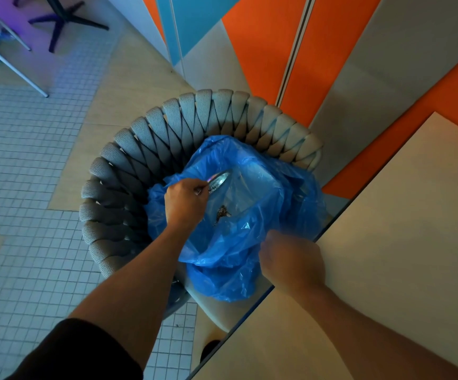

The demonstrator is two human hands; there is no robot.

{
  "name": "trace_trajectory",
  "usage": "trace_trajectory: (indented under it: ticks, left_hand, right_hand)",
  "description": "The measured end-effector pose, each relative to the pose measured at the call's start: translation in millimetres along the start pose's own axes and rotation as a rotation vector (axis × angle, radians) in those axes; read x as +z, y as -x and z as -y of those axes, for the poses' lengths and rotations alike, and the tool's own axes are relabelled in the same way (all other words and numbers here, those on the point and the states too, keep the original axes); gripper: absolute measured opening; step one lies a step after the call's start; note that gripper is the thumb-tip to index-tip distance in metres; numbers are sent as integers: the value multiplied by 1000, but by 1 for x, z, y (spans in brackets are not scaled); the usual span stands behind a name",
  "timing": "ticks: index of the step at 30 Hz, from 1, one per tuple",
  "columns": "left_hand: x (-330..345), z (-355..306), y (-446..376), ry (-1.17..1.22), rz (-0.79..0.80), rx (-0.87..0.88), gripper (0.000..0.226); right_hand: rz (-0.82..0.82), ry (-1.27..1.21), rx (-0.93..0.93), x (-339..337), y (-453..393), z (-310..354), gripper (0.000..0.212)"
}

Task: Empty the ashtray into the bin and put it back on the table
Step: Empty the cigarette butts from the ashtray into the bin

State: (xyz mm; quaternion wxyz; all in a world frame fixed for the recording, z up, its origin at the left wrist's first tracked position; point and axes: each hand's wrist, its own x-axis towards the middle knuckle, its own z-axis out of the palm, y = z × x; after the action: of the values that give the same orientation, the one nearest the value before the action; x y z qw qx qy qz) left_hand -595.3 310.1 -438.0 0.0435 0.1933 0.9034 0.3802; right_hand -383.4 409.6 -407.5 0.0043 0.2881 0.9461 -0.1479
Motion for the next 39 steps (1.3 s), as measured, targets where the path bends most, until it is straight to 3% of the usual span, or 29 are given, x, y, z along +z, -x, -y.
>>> trace_trajectory:
  ticks: [5,17,26,35,39]
  left_hand:
    - [1,2,3,-94,46,61,11]
    - [3,-2,2,-107,-28,134,10]
    - [5,0,4,-140,65,166,12]
    - [1,-7,3,-122,-69,226,13]
    - [5,-2,5,-267,84,240,18]
  right_hand:
    - [-3,2,-4,0,1,0,22]
    - [9,4,-5,0,0,-1,21]
    - [4,-1,-12,0,0,-1,22]
    - [-2,-6,-16,0,1,-1,21]
    - [-8,-4,-13,0,0,-2,21]
